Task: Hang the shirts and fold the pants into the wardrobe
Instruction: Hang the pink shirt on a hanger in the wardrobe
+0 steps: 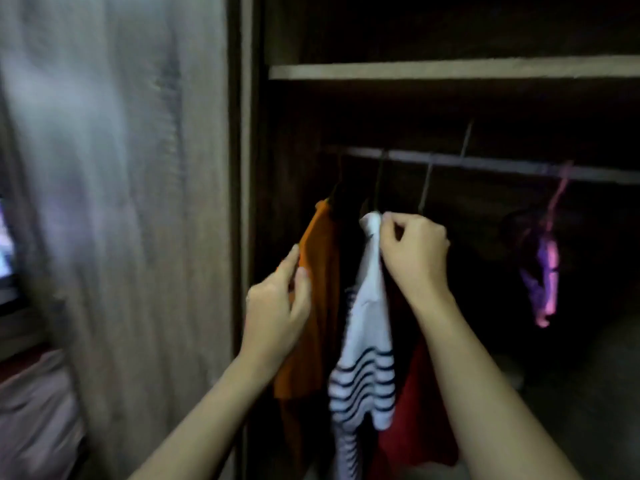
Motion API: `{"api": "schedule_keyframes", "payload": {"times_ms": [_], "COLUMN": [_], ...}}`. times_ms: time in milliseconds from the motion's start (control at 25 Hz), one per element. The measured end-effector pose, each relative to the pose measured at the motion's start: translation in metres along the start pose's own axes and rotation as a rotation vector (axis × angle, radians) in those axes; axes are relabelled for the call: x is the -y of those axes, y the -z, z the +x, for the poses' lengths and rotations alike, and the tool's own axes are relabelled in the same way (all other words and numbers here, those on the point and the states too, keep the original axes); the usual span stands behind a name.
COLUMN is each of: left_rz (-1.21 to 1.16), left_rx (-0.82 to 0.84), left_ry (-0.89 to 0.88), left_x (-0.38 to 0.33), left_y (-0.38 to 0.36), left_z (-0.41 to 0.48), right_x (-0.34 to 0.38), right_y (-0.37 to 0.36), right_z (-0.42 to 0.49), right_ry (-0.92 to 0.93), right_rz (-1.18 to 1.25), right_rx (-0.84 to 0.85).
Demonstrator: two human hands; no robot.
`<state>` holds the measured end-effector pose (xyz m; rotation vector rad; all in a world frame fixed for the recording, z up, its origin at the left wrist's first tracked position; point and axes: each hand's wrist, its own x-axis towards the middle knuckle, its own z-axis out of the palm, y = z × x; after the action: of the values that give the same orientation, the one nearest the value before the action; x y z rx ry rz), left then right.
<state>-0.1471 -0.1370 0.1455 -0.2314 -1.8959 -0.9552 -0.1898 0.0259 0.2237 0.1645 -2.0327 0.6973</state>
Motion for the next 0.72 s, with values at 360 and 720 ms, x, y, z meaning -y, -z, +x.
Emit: {"api": "schedule_keyframes", "payload": {"times_ms": [360,720], "left_rz": [0.555,0.854], "left_rx": [0.208,0.507], "left_ry": [0.272,0.469], "left_x": [0.148,0.273], "left_y": [0.247,0.427], "left_z": [-0.156,-0.256], "right_x": [0.191,0.345], "right_y": [-0.139,-0.252], "right_z": [-0.243,-0.411], "right_ry": [0.128,0.265], "right_rz": [0.433,0.580], "right_rx": [0.403,0.876]}}
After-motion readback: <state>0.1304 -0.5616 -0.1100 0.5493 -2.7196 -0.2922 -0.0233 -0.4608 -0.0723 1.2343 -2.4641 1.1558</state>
